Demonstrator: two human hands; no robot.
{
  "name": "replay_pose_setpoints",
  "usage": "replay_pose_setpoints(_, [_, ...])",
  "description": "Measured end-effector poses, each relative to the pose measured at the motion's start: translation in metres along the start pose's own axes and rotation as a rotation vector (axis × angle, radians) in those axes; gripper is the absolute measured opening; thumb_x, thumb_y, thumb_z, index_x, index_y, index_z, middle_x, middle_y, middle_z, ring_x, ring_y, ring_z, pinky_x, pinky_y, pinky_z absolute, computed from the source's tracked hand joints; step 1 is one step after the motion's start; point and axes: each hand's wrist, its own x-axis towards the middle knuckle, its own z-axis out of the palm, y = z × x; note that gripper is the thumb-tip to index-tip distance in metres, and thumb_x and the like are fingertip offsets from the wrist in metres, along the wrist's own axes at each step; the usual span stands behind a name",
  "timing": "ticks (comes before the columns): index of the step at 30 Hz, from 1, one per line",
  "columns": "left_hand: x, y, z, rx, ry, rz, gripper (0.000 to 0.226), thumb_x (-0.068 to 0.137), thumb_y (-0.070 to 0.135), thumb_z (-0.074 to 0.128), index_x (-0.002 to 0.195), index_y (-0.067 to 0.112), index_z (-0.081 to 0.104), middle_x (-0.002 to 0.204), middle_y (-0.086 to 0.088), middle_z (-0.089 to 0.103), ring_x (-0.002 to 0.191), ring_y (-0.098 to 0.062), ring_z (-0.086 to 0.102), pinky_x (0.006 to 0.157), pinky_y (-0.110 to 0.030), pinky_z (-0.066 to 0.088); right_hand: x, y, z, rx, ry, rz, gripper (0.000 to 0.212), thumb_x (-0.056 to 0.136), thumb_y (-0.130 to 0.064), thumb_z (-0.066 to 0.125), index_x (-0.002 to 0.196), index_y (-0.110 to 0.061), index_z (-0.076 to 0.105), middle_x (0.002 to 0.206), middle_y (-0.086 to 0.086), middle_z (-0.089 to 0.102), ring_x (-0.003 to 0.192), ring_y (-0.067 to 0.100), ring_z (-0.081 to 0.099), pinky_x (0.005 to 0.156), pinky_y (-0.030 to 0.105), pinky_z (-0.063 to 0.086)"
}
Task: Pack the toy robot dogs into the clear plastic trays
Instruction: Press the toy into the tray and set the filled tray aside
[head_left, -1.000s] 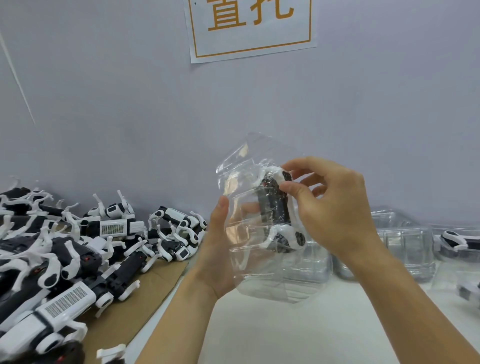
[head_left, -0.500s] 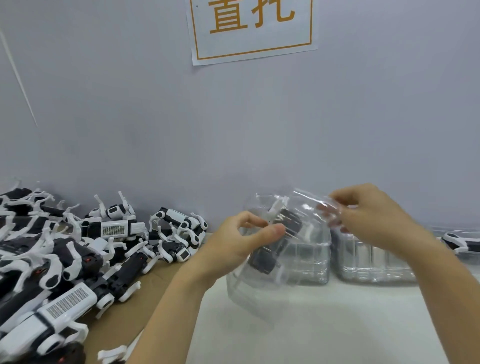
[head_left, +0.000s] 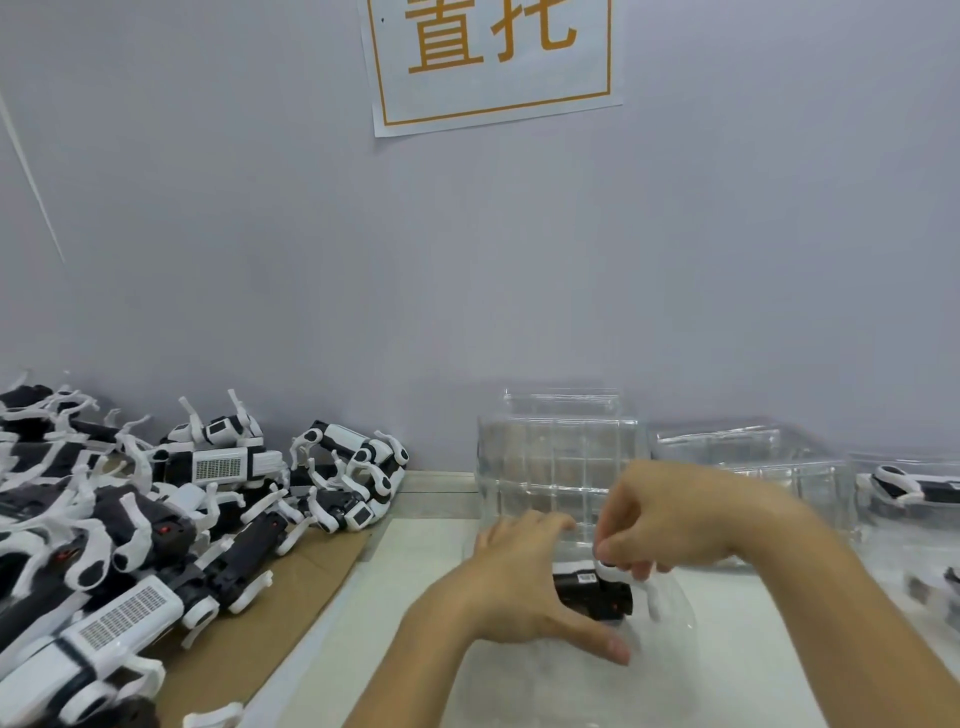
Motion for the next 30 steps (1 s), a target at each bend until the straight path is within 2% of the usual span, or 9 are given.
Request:
replay_pose_setpoints(3, [-0.002, -0.014, -0.011, -0.191, 0.072, 0.033, 0.108, 0.051, 0.072, 0.079, 0.146, 0.039, 0.040, 0.144, 0.027, 0.044, 0.132, 0.007, 0.039, 0.106, -0.016, 0.033, 0.015, -0.003, 0.015, -0.064, 0.037, -0.037, 0.019, 0.091, -0.033, 0.066, 0.108, -0.031, 0.074, 0.096, -0.012, 0.073, 0.092, 0.008, 0.067, 0.080, 0.023, 0.051])
replay_pose_setpoints(5, [-0.003, -0.028, -0.019, -0.239, 0.175, 0.065, 0.076, 0.064, 0.064, 0.068, 0.133, 0.035, 0.057, 0.132, 0.028, 0.056, 0.122, 0.015, 0.047, 0.097, -0.004, 0.034, 0.027, -0.006, 0.028, -0.003, 0.101, -0.099, 0.029, 0.091, -0.037, 0.068, 0.118, -0.030, 0.070, 0.110, -0.011, 0.068, 0.100, 0.009, 0.063, 0.087, 0.025, 0.050])
replay_pose_setpoints(8, [0.002, -0.050, -0.011, -0.401, 0.428, 0.050, 0.028, 0.082, 0.021, 0.055, 0.103, 0.031, 0.070, 0.109, 0.016, 0.070, 0.109, 0.000, 0.060, 0.093, -0.013, 0.044, 0.042, -0.015, 0.055, 0.102, 0.130, -0.216, 0.032, 0.090, -0.044, 0.067, 0.120, -0.033, 0.069, 0.110, -0.014, 0.063, 0.097, 0.006, 0.060, 0.086, 0.024, 0.048])
replay_pose_setpoints(10, [0.006, -0.062, 0.002, -0.550, 0.501, -0.038, 0.034, 0.088, -0.002, 0.052, 0.092, 0.024, 0.073, 0.098, 0.004, 0.074, 0.102, -0.014, 0.066, 0.091, -0.025, 0.051, 0.049, -0.021, 0.073, 0.130, 0.186, -0.298, 0.026, 0.092, -0.044, 0.064, 0.115, -0.034, 0.071, 0.104, -0.015, 0.062, 0.092, 0.006, 0.057, 0.083, 0.026, 0.048])
replay_pose_setpoints(13, [0.010, -0.072, 0.011, -0.871, 0.459, -0.159, 0.039, 0.087, -0.009, 0.050, 0.078, 0.014, 0.080, 0.091, -0.010, 0.077, 0.092, -0.024, 0.071, 0.089, -0.041, 0.052, 0.057, -0.025, 0.087, 0.168, 0.264, -0.361, 0.020, 0.092, -0.042, 0.065, 0.108, -0.035, 0.074, 0.094, -0.020, 0.059, 0.084, 0.004, 0.053, 0.082, 0.028, 0.048])
replay_pose_setpoints(18, [0.015, -0.077, 0.011, -0.984, 0.482, -0.188, 0.038, 0.085, -0.011, 0.049, 0.077, 0.011, 0.080, 0.092, -0.015, 0.077, 0.088, -0.026, 0.074, 0.087, -0.042, 0.054, 0.065, -0.025, 0.093, 0.227, 0.308, -0.334, 0.020, 0.087, -0.043, 0.073, 0.106, -0.039, 0.076, 0.090, -0.020, 0.057, 0.077, 0.000, 0.051, 0.074, 0.018, 0.040])
replay_pose_setpoints(23, [0.019, -0.077, 0.014, -1.056, 0.499, -0.192, 0.042, 0.086, -0.011, 0.047, 0.073, 0.012, 0.080, 0.091, -0.016, 0.077, 0.088, -0.027, 0.072, 0.082, -0.038, 0.054, 0.067, -0.032, 0.101, 0.231, 0.410, -0.258, 0.016, 0.087, -0.038, 0.072, 0.103, -0.035, 0.076, 0.100, -0.013, 0.068, 0.088, 0.008, 0.060, 0.079, 0.025, 0.050])
replay_pose_setpoints(26, [0.020, -0.080, 0.016, -1.053, 0.492, -0.184, 0.039, 0.087, -0.009, 0.048, 0.078, 0.011, 0.080, 0.094, -0.017, 0.076, 0.092, -0.031, 0.072, 0.082, -0.040, 0.053, 0.066, -0.030, 0.098, 0.223, 0.370, -0.278, 0.019, 0.084, -0.041, 0.075, 0.103, -0.037, 0.076, 0.095, -0.015, 0.067, 0.085, 0.005, 0.057, 0.074, 0.020, 0.044])
replay_pose_setpoints(30, [0.022, -0.082, 0.016, -1.079, 0.469, -0.196, 0.035, 0.086, -0.006, 0.052, 0.079, 0.013, 0.080, 0.093, -0.015, 0.076, 0.092, -0.030, 0.071, 0.084, -0.041, 0.054, 0.061, -0.032, 0.092, 0.220, 0.328, -0.286, 0.020, 0.086, -0.043, 0.071, 0.104, -0.036, 0.075, 0.098, -0.015, 0.067, 0.088, 0.007, 0.059, 0.079, 0.023, 0.048])
